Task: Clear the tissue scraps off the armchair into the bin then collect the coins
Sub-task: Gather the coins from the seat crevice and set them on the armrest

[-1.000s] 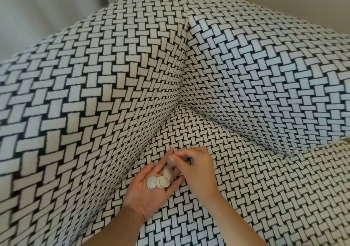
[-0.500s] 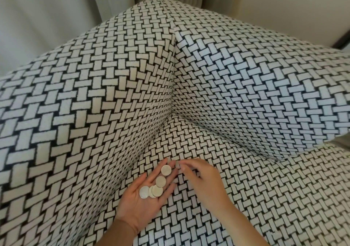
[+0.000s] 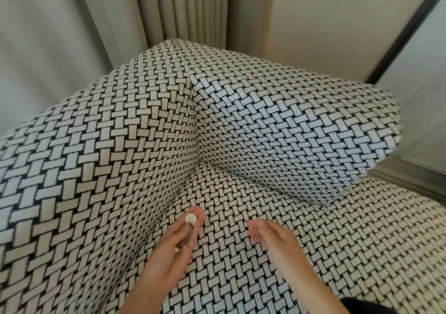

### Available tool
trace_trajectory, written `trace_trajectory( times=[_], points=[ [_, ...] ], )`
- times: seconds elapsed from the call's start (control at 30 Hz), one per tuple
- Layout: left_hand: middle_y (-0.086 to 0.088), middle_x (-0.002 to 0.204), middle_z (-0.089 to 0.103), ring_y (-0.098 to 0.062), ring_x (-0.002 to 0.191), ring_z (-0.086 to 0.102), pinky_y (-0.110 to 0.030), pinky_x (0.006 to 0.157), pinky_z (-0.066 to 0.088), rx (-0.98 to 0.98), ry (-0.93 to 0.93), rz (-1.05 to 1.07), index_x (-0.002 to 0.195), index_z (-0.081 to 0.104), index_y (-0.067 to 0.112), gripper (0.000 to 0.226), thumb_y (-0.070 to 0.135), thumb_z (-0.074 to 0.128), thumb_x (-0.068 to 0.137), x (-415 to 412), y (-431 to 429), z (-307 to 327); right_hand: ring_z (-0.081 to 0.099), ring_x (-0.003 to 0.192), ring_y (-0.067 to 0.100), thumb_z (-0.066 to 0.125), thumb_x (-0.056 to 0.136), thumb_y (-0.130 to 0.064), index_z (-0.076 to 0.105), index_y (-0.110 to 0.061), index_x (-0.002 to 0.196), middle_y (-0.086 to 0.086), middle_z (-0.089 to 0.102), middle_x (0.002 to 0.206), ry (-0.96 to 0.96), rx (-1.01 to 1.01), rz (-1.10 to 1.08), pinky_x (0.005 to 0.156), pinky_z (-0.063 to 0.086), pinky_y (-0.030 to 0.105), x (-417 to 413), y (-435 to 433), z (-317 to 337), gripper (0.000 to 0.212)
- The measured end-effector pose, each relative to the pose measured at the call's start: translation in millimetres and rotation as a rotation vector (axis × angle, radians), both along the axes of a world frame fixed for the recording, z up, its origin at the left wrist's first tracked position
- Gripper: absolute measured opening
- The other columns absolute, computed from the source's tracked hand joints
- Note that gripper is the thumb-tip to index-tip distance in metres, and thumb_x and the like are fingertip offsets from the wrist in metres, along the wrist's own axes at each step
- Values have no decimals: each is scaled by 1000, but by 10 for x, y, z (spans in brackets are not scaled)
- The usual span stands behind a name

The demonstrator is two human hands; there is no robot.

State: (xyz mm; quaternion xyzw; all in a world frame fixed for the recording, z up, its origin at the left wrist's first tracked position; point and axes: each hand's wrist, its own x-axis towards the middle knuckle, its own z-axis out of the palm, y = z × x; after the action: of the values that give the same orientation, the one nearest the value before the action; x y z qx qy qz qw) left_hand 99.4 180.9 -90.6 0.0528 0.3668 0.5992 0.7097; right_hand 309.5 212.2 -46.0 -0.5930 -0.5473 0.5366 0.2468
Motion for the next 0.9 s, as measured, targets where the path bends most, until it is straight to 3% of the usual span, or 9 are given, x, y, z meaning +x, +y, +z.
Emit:
trace_trajectory(
  times=[0.13,0.33,0.5,0.57,0.63,0.7,0.8,0.9],
  points=[
    [-2,123,63,-8,115,57,-27,105,38,-7,473,-21,130,51,9,36,1,42,95,186,246,148,65,92,5,41,99,-29,66,-24,100,-2,70,100,98,-71,-107,87,51,23,34,10,-8,26],
    [5,136,51,-6,127,43,-25,109,31,35,732,-161,130,51,22,37,24,55,93,568,507,176,64,104,23,38,99,-39,64,-9,108,8,72,105,638,-392,-532,98,44,38,118,117,16,41],
    [3,144,40,2,128,34,7,92,22,178,1217,-283,138,42,16,47,-4,37,96,651,516,106,61,108,27,37,98,-41,61,-6,113,13,68,112,826,-443,-719,105,39,41,203,175,28,45],
    [1,152,27,0,136,24,-1,106,14,314,1424,-386,142,29,21,66,-18,36,89,619,486,-13,60,109,27,38,98,-41,61,-6,113,13,67,113,848,-440,-740,106,38,42,199,186,20,44],
    [7,156,8,0,142,1,-17,115,-2,468,1769,-539,143,6,29,83,-23,32,83,579,431,-123,60,108,27,38,98,-41,61,-7,114,13,67,113,863,-442,-760,106,38,42,186,193,22,44],
    [11,156,-5,0,140,-15,-24,114,-14,546,1933,-635,139,-11,31,81,-14,33,89,537,424,-170,61,107,26,37,99,-41,61,-7,114,13,68,112,876,-445,-779,104,39,41,187,205,28,44],
    [17,154,-13,14,132,-23,-23,112,-17,571,1841,-704,140,-21,36,70,24,36,100,487,424,-72,62,106,26,36,99,-42,62,-7,112,12,68,112,874,-450,-791,104,39,41,198,238,31,45],
    [24,150,-19,15,129,-28,-25,111,-20,572,1867,-789,137,-31,40,86,51,41,90,377,438,51,62,106,25,37,99,-43,62,-7,111,11,69,112,844,-441,-770,103,40,40,194,280,6,45]
  ],
)
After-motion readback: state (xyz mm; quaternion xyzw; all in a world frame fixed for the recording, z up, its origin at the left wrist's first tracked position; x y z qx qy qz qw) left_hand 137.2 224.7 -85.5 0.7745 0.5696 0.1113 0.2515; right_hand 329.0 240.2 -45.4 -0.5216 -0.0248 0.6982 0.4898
